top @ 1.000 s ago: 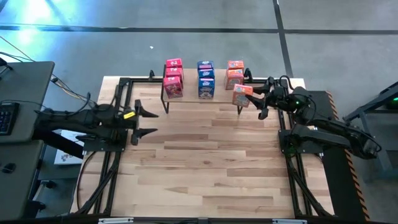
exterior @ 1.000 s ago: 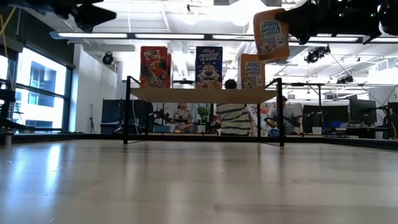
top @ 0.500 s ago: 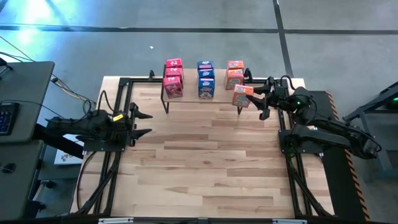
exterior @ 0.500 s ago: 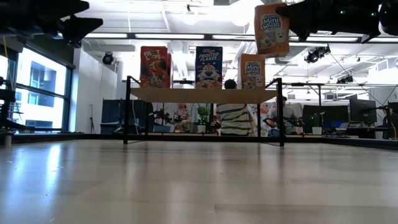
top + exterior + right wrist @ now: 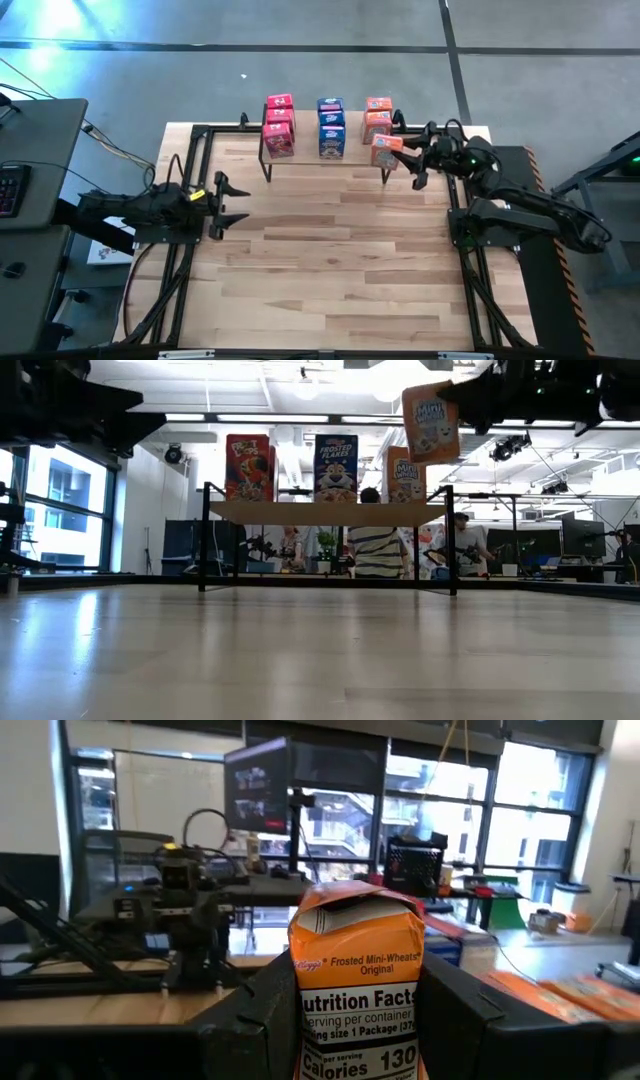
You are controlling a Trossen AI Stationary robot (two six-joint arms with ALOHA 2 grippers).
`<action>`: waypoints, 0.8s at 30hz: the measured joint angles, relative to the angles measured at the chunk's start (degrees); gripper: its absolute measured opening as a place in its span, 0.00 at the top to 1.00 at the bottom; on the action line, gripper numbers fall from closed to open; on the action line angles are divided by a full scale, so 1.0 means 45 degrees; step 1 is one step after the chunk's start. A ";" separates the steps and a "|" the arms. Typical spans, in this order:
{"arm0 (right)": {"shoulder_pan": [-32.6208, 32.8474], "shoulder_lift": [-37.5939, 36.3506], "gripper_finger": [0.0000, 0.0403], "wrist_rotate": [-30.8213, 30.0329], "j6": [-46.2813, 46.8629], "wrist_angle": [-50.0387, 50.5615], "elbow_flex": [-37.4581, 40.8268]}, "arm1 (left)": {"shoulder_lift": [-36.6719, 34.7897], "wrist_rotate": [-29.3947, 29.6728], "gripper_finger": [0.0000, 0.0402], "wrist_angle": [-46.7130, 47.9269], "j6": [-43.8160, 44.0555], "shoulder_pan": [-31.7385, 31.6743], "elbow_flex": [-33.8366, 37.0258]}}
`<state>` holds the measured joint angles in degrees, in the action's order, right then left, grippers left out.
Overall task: Stack cereal on shelf
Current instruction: Put the orange cereal box on the shelf
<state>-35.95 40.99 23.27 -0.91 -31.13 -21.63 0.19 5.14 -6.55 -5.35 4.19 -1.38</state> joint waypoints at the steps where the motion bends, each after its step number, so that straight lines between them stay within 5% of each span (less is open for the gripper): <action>1: -0.0156 0.0140 0.63 0.0084 0.0012 -0.0062 0.0000 | 0.0005 0.0001 0.35 -0.0115 -0.0140 0.0000 0.0119; 15: -0.2604 0.2339 0.63 0.4177 0.0542 -0.2074 0.0000 | 0.0015 0.0377 0.35 -0.0005 -0.0576 -0.0005 0.0164; 24: -0.3170 0.4128 0.63 0.5425 0.0497 -0.4020 0.0000 | 0.0015 0.0415 0.35 0.0088 -0.0527 -0.0010 0.0164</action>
<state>-50.21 59.56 47.69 1.33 -49.22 -21.63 0.25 7.01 -6.15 -7.73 4.14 -0.64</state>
